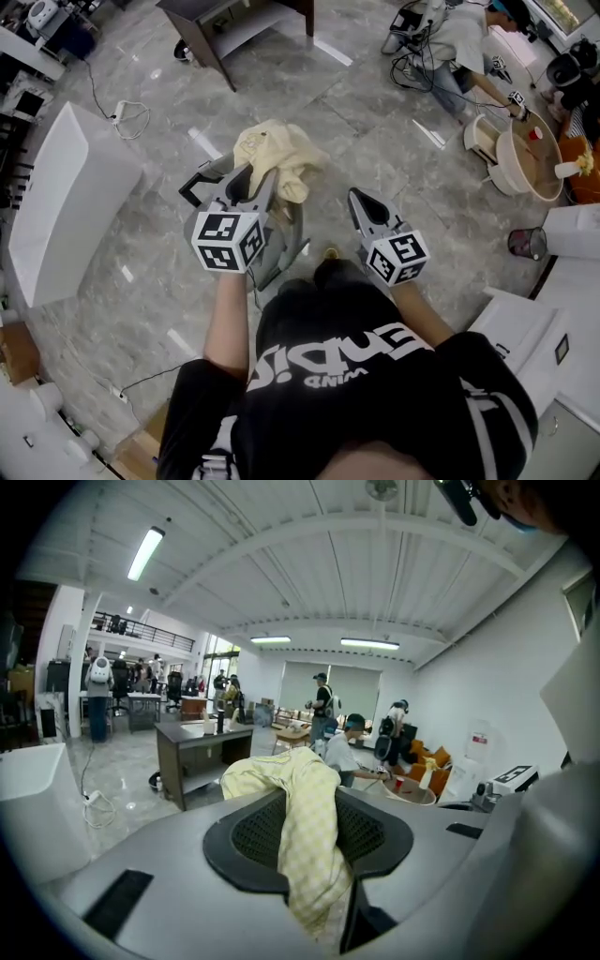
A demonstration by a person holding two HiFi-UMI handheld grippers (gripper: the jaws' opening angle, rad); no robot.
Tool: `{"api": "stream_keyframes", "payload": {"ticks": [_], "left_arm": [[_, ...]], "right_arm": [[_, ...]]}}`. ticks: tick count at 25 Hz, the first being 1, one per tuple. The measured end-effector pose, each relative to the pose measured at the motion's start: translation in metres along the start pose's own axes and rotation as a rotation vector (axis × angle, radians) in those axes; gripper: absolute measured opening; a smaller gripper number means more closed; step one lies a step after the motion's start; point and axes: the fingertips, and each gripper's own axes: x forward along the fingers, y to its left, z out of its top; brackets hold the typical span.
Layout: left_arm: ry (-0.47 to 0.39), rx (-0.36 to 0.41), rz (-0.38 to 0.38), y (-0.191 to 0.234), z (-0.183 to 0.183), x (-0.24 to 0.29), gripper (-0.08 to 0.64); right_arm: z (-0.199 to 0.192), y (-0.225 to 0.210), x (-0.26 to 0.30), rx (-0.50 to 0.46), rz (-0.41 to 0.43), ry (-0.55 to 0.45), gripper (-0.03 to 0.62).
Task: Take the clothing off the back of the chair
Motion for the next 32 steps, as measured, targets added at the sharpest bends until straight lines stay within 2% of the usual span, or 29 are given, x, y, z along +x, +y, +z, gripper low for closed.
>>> {"api": "stream_keyframes", "payload": {"ticks": [6,13,22,28,32], "left_arm": [[-0.001,0.012,-0.023,-0.002,-0.009,-0.035,0.147],[-0.045,0.008,-0.049,-0.014,-0.026,-0.101,0.149],[-0.036,-0.001,-0.115,-0.065,-0.065,-0.208,0.150],[-0.015,-0.039,-0.081,-0.096,-0.100,-0.256,0.150],[-0.008,-0.066,-0.048,-0.112,-0.118,-0.268,0.150]], "right_arm": [[-0.009,0.030,-0.018,0.002,-0.032,-0.010,0.014],[-0.031,0.089,-0.058,0.001,-0.056,-0.036,0.014],[-0.061,0.161,-0.134,-0.004,-0.096,-0.054,0.014],[-0.046,0.178,-0.170,-0.023,-0.078,-0.089,0.014],[-0.041,0.183,-0.187,-0.037,-0.051,-0.097,0.014]]}}
